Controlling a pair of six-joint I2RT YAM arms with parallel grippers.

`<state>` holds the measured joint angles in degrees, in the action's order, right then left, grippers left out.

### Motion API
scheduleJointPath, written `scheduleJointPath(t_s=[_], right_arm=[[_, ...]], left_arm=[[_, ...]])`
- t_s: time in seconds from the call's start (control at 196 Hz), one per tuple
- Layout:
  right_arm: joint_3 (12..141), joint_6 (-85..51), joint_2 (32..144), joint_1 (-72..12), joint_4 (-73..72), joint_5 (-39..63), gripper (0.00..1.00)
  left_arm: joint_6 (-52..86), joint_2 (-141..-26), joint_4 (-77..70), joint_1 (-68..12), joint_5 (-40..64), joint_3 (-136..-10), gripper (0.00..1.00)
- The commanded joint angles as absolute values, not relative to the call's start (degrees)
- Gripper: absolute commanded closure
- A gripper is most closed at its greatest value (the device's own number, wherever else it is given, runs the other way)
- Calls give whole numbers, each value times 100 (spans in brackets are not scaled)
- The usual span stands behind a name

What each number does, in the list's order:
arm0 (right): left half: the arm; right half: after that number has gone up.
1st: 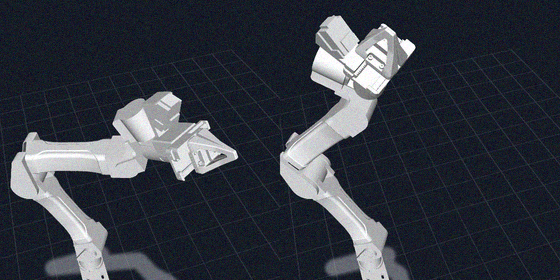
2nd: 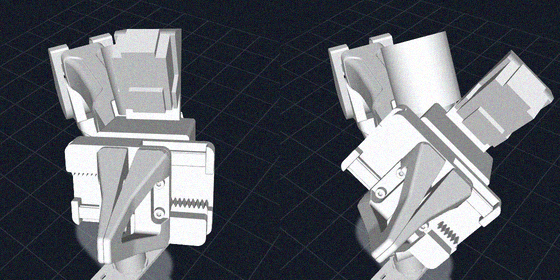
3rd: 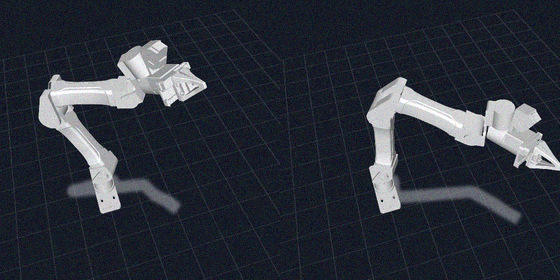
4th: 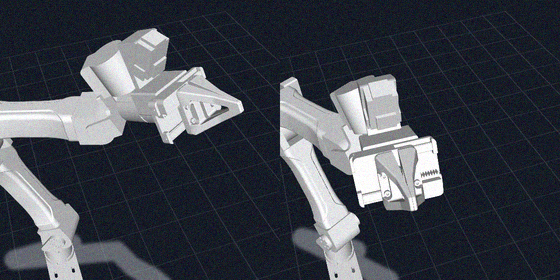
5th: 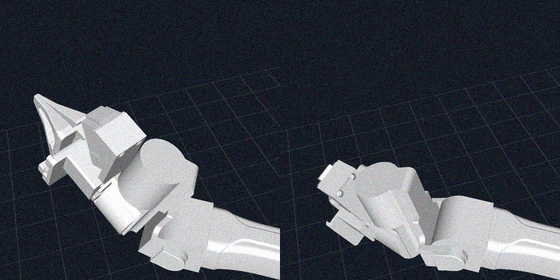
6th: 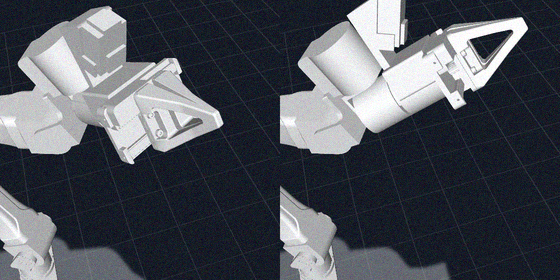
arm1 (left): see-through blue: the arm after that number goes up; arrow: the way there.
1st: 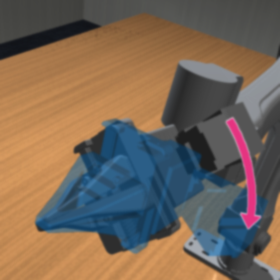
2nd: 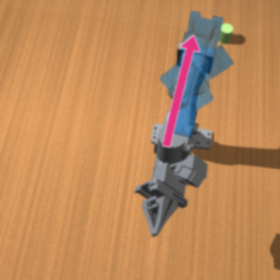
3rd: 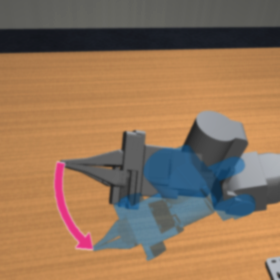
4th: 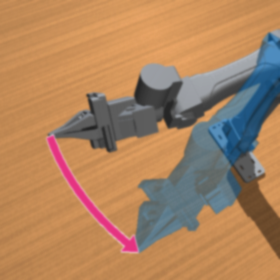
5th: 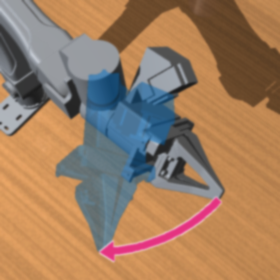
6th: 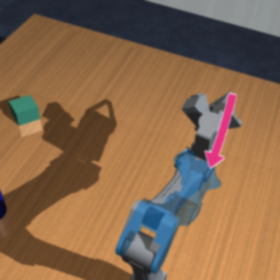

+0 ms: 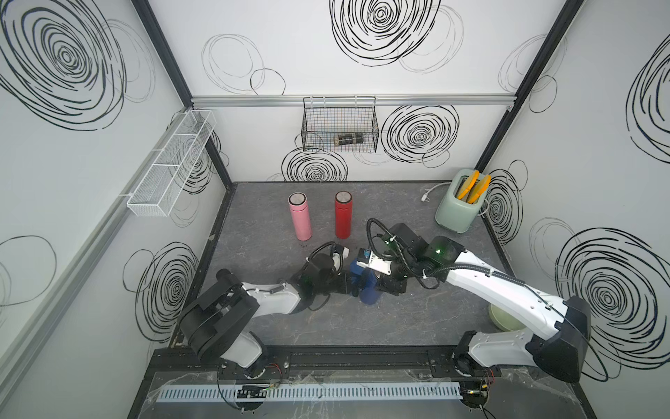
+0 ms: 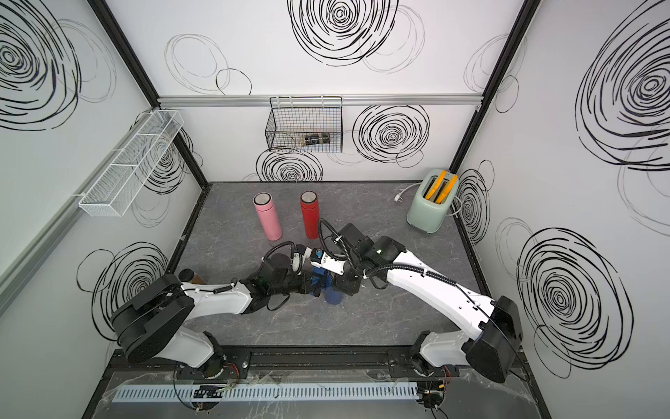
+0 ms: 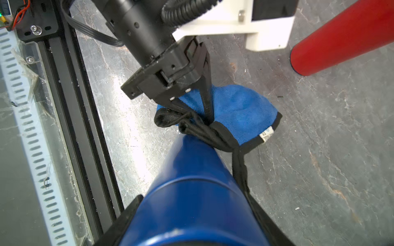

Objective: Wipe the surface of the thermos
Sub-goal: Wipe the dirt from the surface of the thermos.

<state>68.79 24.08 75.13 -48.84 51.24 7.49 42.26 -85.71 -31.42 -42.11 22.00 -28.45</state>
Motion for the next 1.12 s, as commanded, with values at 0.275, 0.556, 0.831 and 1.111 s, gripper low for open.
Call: scheduleJointPath(t_s=[0.275,0.556,0.831,1.111], right_arm=[[6961,2823,7124,-5026,4663,976,100],[6722,2988,7047,-5130,4623,899,100],[6705,3047,7093,-5282,4545,734,100],[7028,3032,7051,-5332,4641,415,100]], left_arm=[[3773,-7581,-2051,-3949,3221,-4100,100],[3930,-7677,-2231,-3762,3832,-4397,100],[3604,-8259,-2053,-3771,4197,-4408,100],[3527,-8697,-2433,-3865,4065,-3969,100]])
